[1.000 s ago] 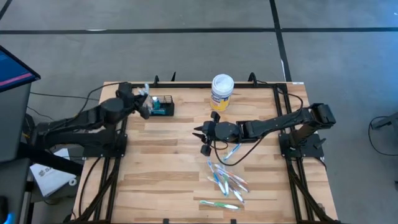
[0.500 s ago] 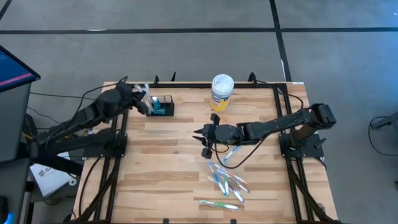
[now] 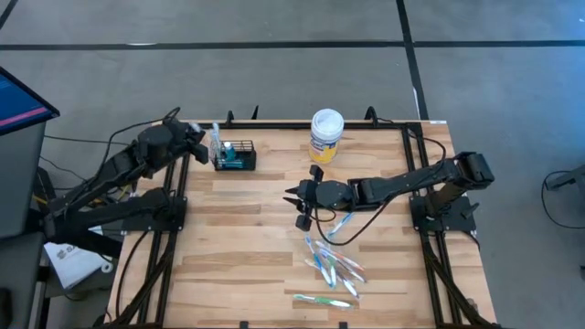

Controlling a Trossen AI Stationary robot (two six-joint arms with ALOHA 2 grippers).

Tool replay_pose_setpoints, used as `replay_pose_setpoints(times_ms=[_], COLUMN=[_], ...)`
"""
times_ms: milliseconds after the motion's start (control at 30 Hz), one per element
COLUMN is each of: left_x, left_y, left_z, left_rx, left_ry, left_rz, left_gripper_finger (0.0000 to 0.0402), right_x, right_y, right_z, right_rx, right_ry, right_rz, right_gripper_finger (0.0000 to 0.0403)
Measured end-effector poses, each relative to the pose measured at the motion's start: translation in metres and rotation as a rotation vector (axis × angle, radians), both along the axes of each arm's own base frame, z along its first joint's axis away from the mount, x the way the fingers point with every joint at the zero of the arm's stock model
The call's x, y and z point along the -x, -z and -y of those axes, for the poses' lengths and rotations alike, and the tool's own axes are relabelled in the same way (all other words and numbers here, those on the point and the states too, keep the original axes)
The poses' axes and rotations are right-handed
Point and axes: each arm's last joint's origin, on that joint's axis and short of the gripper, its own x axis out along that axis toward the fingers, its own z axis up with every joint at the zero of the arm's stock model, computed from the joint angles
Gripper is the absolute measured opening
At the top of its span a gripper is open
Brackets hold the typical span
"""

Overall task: Pick & Place toothbrushing station
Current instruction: Put the right orange toothbrush into the mesh organizer

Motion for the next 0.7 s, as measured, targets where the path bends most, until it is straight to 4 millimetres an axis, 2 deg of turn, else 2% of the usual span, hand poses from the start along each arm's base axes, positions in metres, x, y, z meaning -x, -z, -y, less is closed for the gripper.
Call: replay_pose_setpoints(times_ms=[300,467,700], left_x=[-0.013,-0.015,-0.016], left_y=[0.012,0.013,0.010], left_z=[-0.015,-0.023,-0.032], left_rx=[-0.039,-0.075,-0.109], left_ry=[-0.033,-0.051,-0.054], left_rz=[-0.022,-0.055,0.015], left_gripper_finger=[0.0007,0.0007,0.0007], right_x=[0.000,0.000,0.000], right_y=[0.000,0.000,0.000], right_z=[0.000,0.000,0.000], right_rx=[0.000,0.000,0.000], right_ry=[0.000,0.001,0.000], right_rz=[0.000,0.000,0.000], right_gripper_finger=[0.0087,0.0087,0.0087])
